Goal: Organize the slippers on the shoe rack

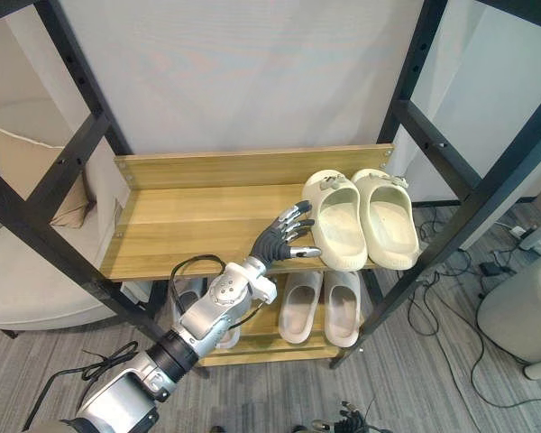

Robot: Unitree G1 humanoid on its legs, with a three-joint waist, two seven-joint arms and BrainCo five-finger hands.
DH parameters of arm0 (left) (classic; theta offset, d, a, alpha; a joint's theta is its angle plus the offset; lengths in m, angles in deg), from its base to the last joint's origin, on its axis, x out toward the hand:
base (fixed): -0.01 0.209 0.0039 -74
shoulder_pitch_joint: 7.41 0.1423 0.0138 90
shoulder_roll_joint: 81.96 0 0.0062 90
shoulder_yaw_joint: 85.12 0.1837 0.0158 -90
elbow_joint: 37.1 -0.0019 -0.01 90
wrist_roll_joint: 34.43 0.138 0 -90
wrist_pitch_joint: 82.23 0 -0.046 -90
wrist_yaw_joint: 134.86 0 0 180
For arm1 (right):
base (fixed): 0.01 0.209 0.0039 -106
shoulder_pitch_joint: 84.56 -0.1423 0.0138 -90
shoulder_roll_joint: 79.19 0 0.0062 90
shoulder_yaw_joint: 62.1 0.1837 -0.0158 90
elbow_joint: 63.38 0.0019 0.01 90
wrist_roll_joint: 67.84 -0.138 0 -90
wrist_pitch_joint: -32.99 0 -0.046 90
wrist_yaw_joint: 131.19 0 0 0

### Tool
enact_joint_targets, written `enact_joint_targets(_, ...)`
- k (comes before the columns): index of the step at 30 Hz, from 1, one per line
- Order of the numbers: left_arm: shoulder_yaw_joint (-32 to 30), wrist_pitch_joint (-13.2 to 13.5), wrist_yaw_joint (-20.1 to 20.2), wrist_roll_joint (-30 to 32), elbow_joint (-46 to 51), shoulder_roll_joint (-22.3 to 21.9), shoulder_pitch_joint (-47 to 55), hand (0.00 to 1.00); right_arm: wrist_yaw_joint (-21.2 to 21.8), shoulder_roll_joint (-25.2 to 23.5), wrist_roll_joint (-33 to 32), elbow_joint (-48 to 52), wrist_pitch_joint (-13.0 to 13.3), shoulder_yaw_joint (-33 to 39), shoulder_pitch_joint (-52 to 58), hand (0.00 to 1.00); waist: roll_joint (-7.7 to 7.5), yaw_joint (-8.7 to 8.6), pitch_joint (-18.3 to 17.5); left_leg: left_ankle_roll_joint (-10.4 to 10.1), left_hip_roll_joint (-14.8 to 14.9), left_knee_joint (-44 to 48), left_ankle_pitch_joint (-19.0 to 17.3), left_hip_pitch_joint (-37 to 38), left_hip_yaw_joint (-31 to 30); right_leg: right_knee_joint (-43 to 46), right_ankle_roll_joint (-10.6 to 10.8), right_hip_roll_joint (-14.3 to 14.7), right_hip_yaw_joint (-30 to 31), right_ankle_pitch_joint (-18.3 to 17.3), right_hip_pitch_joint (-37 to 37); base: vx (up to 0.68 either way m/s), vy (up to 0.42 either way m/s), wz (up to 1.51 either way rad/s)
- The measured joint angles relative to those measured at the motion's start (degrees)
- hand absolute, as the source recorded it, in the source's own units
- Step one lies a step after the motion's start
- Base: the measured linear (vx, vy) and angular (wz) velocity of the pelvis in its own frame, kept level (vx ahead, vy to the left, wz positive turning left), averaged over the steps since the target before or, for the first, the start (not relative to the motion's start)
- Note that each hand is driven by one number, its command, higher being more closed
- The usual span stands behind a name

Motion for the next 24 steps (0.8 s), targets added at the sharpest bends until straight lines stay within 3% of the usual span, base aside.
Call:
enact_joint_targets(6, -1.19, -0.11, 0.16, 1.25, -0.5, 0.13, -0.32, 0.0, 0.01, 0.0, -0.65, 0.0, 0.01, 0.21, 0.04, 0.0, -0.03, -0.01, 0.01, 0.03, -0.01, 0.0, 0.01, 0.0, 0.0, -0.04, 0.04, -0.04, -0.01, 0.06, -0.01, 0.0, 0.0, 0.0)
enact_joint_targets(12, -8.61, -1.95, 0.43, 1.81, 0.25, 2.83, -0.47, 0.0, 0.17, -0.05, -1.65, 0.09, 0.05, 0.21, 0.01, 0.0, -0.03, -0.42, 0.03, 0.02, 0.04, 0.0, 0.01, -0.07, -0.15, 0.0, 0.03, 0.11, -0.15, 0.05, -0.09, 0.0, 0.0, 0.01)
enact_joint_targets(17, -13.11, -2.42, 0.3, 1.25, 12.83, 8.91, 3.12, 0.0, 0.59, 0.03, -1.62, 0.09, 0.05, 0.11, 0.17, 0.0, -0.06, 0.4, 0.05, 0.05, -0.07, 0.01, 0.03, -0.36, -1.09, 0.01, 0.11, -0.06, -1.03, -0.02, 0.08, 0.0, 0.0, 0.09)
enact_joint_targets(24, -12.24, -1.17, 3.07, -1.48, 25.1, 9.57, 9.82, 0.0, 1.45, 0.59, -1.5, 0.09, 0.19, -1.69, 0.34, 0.0, -0.04, 1.91, 0.03, 0.38, -0.5, 0.01, 0.3, -0.12, -2.31, 0.05, 0.34, -0.43, -2.79, -0.3, 1.12, -0.01, 0.002, 0.12)
